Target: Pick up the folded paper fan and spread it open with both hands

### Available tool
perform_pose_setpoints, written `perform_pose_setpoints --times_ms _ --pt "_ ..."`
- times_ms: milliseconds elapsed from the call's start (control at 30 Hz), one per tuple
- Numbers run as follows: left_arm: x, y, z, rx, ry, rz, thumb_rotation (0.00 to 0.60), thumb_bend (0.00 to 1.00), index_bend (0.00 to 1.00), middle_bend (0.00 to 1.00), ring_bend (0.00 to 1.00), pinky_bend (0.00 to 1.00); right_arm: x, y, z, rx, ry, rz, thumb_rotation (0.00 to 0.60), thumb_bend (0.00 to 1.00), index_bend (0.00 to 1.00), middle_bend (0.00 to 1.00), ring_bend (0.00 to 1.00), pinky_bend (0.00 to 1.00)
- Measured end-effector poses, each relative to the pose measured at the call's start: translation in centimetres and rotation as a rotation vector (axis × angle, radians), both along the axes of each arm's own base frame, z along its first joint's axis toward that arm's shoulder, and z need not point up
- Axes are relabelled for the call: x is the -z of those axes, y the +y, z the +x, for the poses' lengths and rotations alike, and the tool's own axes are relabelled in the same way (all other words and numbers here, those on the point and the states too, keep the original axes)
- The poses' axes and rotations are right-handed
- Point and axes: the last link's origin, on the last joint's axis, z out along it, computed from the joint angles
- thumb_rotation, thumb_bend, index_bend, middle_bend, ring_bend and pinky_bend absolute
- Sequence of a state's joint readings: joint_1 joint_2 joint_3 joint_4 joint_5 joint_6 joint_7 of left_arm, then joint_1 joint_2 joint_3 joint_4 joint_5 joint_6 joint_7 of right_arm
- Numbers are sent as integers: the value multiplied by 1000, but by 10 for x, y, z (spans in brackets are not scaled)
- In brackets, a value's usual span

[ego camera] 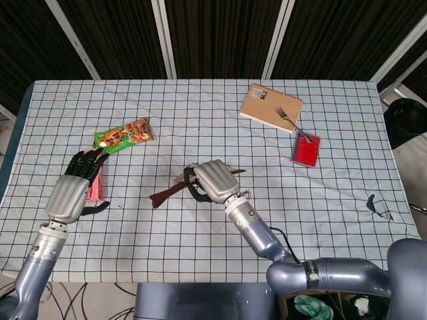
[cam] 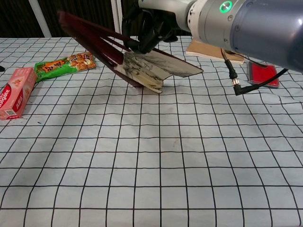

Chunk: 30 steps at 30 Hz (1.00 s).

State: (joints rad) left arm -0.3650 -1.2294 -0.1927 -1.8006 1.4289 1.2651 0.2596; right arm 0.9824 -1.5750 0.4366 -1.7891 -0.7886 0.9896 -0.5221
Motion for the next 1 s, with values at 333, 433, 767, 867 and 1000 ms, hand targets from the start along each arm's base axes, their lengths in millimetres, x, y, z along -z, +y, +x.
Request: perform_pose_setpoints --times_ms 333,433,767,867,1000 --pt "9 19 11 12 -29 5 600 72 80 0 0 0 -12 -19 35 76 -100 -58 600 876 844 927 949 890" --pt "9 25 13 14 -42 14 600 95 105 0 0 0 -14 -22 41 89 -118 -65 600 877 844 927 948 890" --pt "26 35 10 -11 -59 -9 600 185 217 1 0 0 -20 -23 58 111 -167 -63 600 891 845 927 949 890" --pt "35 41 10 -17 -67 -12 600 229 238 9 0 0 -22 -20 65 106 -172 -57 600 893 845 927 949 890" --pt "46 52 16 -20 -86 -11 600 261 273 33 0 0 -25 -17 70 99 -174 -61 600 894 847 927 949 890"
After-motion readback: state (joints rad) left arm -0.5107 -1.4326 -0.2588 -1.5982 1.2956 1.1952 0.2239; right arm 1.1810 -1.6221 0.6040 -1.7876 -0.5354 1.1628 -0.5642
